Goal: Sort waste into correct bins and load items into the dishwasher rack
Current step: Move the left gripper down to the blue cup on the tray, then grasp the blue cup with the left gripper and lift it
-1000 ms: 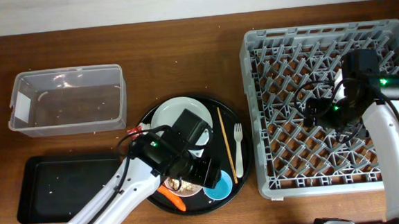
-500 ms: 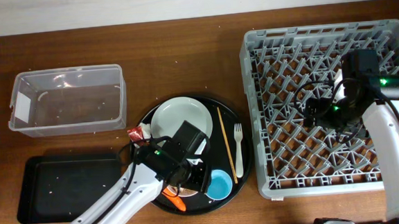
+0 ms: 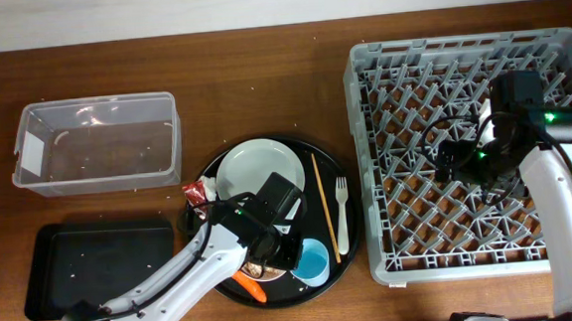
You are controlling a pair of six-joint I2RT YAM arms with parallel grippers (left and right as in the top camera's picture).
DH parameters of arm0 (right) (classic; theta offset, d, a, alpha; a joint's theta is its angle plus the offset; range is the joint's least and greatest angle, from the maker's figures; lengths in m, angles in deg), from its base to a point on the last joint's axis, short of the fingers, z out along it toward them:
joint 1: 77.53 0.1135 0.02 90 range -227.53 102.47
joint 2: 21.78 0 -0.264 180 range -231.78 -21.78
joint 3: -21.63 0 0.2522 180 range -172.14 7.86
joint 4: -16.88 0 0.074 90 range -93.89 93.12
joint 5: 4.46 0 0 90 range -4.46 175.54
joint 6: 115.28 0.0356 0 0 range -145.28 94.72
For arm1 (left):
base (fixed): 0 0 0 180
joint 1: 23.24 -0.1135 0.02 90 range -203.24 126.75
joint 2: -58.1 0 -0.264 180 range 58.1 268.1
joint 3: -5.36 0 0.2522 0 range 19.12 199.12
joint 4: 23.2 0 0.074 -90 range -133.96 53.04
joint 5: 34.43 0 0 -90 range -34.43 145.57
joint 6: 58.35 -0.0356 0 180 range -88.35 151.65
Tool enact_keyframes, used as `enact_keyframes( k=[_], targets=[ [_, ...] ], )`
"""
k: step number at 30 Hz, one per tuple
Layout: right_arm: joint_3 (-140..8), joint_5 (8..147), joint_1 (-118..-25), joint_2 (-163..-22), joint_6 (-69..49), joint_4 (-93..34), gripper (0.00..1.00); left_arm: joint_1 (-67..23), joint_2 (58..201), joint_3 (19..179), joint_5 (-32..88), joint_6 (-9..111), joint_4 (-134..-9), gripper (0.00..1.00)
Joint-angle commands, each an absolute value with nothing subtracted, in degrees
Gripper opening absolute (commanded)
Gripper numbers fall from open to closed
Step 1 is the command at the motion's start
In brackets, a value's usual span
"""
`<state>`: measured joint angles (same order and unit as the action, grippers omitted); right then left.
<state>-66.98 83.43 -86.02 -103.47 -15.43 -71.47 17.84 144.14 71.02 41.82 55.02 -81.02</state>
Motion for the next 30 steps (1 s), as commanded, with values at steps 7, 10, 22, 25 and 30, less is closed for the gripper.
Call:
enact_keyframes(
  k=[7,10,22,25,30],
  targets=[
    [-68.06,82.97,-86.22,-102.6,-15.89,-71.49,0.98,17.97,144.2,73.49,40.22,55.2,-81.45,0.01],
    [-68.06,82.91,-86.22,-102.6,-15.87,-71.67,0.98,17.84,143.55,75.3,40.15,55.11,-82.39,0.0],
    [-68.06,48.27,-86.22,-102.6,-40.87,-75.28,0.98,-0.85,129.76,80.04,20.53,54.93,-79.62,0.0],
    [-68.06,34.67,-86.22,-102.6,-51.91,-78.27,0.98,-6.93,129.21,80.04,9.95,54.93,-76.19,0.0],
    [-68.06,21.08,-86.17,-102.6,-59.56,-81.18,0.98,-12.33,129.32,80.02,-1.57,54.98,-71.55,0.0]
  ],
)
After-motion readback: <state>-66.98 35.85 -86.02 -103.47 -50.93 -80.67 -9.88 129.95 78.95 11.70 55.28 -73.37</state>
